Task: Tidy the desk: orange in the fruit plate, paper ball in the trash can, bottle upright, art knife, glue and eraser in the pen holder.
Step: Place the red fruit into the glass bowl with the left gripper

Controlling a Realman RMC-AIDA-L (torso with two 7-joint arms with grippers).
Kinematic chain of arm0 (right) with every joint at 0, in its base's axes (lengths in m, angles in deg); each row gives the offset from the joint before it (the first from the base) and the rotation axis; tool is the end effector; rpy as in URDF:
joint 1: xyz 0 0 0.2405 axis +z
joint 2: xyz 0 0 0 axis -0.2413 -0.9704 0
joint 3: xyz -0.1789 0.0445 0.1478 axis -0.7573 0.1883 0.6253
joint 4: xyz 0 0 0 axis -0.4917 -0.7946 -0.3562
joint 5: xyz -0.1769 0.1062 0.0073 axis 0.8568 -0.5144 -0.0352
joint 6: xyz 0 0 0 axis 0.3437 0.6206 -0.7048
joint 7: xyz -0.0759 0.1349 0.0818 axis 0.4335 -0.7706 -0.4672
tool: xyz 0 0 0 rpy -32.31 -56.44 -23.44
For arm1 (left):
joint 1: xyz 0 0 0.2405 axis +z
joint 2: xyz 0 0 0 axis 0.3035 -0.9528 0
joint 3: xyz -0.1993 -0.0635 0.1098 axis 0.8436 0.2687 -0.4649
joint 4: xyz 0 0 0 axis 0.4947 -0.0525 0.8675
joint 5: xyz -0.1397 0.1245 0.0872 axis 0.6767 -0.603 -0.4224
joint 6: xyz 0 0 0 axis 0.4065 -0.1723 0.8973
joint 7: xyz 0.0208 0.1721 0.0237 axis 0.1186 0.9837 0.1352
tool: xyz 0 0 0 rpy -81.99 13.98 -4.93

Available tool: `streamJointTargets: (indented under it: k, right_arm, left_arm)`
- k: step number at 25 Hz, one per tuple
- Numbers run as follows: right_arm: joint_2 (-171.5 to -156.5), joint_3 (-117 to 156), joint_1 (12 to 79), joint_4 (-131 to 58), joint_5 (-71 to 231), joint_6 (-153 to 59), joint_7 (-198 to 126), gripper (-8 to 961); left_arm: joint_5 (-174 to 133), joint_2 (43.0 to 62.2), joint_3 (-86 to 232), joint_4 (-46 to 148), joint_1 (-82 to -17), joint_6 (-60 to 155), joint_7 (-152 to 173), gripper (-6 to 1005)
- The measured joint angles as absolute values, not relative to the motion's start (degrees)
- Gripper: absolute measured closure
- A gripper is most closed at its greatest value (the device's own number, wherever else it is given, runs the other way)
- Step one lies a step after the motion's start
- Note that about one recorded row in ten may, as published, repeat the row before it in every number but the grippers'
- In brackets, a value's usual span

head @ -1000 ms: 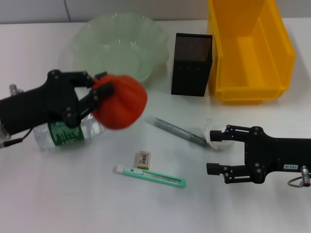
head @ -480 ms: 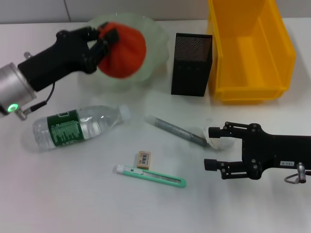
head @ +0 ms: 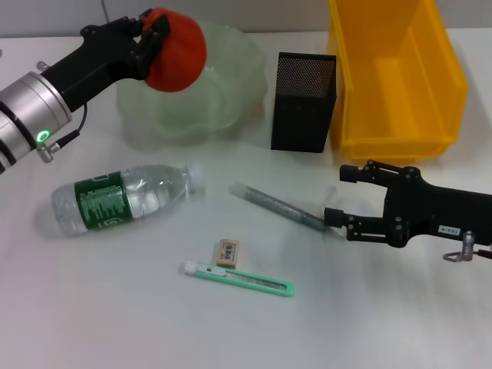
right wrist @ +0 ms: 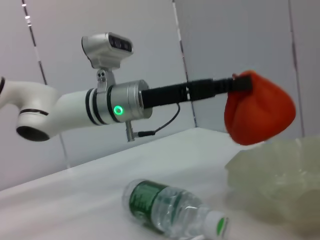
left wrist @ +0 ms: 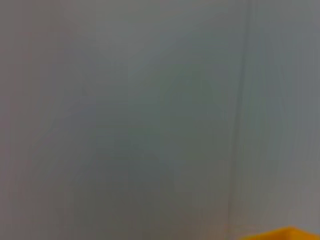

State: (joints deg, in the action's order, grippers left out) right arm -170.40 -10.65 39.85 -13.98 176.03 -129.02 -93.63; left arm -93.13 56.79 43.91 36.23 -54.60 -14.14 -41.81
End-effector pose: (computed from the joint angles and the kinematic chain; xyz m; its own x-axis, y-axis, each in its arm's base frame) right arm 0.2531 0.2906 -0.0410 0.7714 -0.2390 -0.5898 -0.4070 -0.8977 -0.1686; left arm -0.2228 0.4004 -0.0119 0.6495 0.0893 0.7551 0.6110 -0.6523 -0.4485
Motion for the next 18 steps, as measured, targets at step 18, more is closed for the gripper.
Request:
streamJointTargets:
  k: [18]
  right_arm:
    - [-170.48, -9.6, 40.0, -15.4, 175.0, -127.0, -92.6, 142]
  left_arm:
    - [-89.8, 56.88, 43.9, 41.6, -58.3, -0.9, -32.0, 807]
